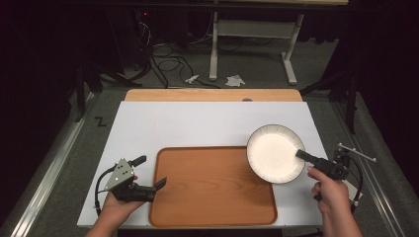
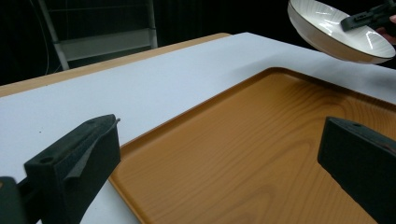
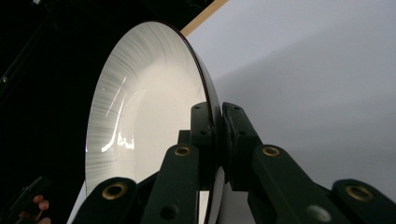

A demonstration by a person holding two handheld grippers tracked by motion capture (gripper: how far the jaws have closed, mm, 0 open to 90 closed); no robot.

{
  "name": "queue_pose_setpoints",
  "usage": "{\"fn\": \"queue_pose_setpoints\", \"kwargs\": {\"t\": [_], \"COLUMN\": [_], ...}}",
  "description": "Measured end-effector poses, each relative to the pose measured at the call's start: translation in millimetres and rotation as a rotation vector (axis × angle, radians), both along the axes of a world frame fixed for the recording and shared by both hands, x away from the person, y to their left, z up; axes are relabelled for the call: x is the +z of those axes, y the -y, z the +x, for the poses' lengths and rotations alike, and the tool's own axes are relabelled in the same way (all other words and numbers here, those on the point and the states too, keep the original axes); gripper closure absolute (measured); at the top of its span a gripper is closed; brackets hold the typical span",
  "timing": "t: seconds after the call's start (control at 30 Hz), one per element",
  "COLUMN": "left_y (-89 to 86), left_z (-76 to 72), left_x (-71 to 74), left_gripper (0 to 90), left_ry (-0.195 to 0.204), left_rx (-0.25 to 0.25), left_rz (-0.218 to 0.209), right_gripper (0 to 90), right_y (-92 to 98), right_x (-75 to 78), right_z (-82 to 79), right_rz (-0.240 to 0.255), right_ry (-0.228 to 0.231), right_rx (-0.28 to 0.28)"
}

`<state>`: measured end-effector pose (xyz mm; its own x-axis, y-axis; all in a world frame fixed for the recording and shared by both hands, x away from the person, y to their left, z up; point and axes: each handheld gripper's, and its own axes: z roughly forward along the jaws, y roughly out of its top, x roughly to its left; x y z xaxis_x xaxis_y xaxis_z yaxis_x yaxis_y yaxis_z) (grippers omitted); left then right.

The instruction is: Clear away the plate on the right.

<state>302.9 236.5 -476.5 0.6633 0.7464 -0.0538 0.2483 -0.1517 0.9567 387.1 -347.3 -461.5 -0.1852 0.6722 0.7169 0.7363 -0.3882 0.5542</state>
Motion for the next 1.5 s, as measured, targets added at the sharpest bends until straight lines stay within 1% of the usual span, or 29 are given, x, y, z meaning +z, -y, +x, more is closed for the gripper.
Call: {"fn": "queue_pose_setpoints", "kwargs": {"t": [0.03, 0.07, 0.1, 0.17, 0.2, 0.33, 0.47, 0.6, 0.7, 0.9, 1.0, 1.13, 1.27, 1.3, 1.37, 1.4, 1.43, 1.5], "left_y": [0.0, 0.0, 0.1, 0.6, 1.1, 1.8, 0.9, -0.1, -0.3, -0.9, -1.3, 0.4, 1.5, 1.4, 1.1, 1.1, 1.2, 1.2], "left_z": [0.0, 0.0, -0.1, 0.0, 0.0, 0.2, -0.2, -0.3, -0.4, -0.9, -0.7, -0.8, -0.9, -0.9, -0.9, -0.9, -1.0, -1.3], "left_x": [0.0, 0.0, 0.1, 0.0, -0.2, -0.4, 0.3, 0.5, 0.4, 0.9, 0.4, -0.1, 0.2, 0.3, 0.6, 0.6, 0.6, 0.8], "left_gripper": [0.3, 0.3, 0.3, 0.3, 0.3, 0.3, 0.3, 0.3, 0.3, 0.3, 0.3, 0.3, 0.3, 0.3, 0.3, 0.3, 0.3, 0.3], "left_ry": [0.000, 0.000, 0.001, 0.002, 0.001, 0.001, 0.004, 0.003, -0.001, 0.002, -0.002, -0.003, -0.002, -0.001, 0.000, 0.000, 0.001, 0.002], "left_rx": [0.000, -0.003, -0.005, -0.007, -0.006, -0.006, 0.000, 0.002, -0.004, -0.004, -0.006, -0.011, -0.019, -0.019, -0.019, -0.020, -0.020, -0.022], "left_rz": [0.000, -0.002, -0.001, -0.001, -0.002, 0.001, 0.001, -0.001, -0.009, -0.013, -0.014, -0.007, -0.002, -0.005, -0.005, -0.004, -0.004, -0.004], "right_gripper": [84.9, 84.9, 84.9, 85.0, 84.9, 84.9, 84.9, 84.8, 84.8, 84.7, 84.8, 84.8, 84.7, 84.7, 84.7, 84.7, 84.6, 84.5], "right_y": [0.0, -6.2, -7.9, -9.8, -13.5, -17.7, -25.6, -39.6, -51.6, -73.0, -81.7, -93.0, -103.1, -106.3, -108.7, -111.8, -113.7, -116.6], "right_x": [0.0, 0.5, 0.6, 0.0, -0.3, 1.5, 2.1, 3.4, 4.0, 4.2, 2.3, -4.1, -10.4, -11.6, -11.9, -13.0, -13.7, -15.1], "right_z": [0.0, 1.9, 2.4, 3.1, 4.4, 6.2, 12.1, 19.2, 24.4, 31.6, 32.0, 29.1, 24.2, 22.7, 21.7, 20.8, 20.3, 19.3], "right_rz": [0.000, -0.006, -0.007, -0.009, -0.017, -0.027, -0.033, -0.040, -0.045, -0.043, -0.034, -0.024, -0.035, -0.046, -0.051, -0.063, -0.066, -0.073], "right_ry": [0.000, 0.000, -0.005, -0.001, 0.000, -0.007, -0.011, -0.016, -0.010, -0.016, -0.013, -0.006, -0.018, -0.017, -0.023, -0.026, -0.034, -0.034], "right_rx": [0.000, 0.013, 0.019, 0.023, 0.032, 0.036, 0.048, 0.070, 0.090, 0.126, 0.147, 0.177, 0.208, 0.218, 0.225, 0.242, 0.244, 0.252]}}
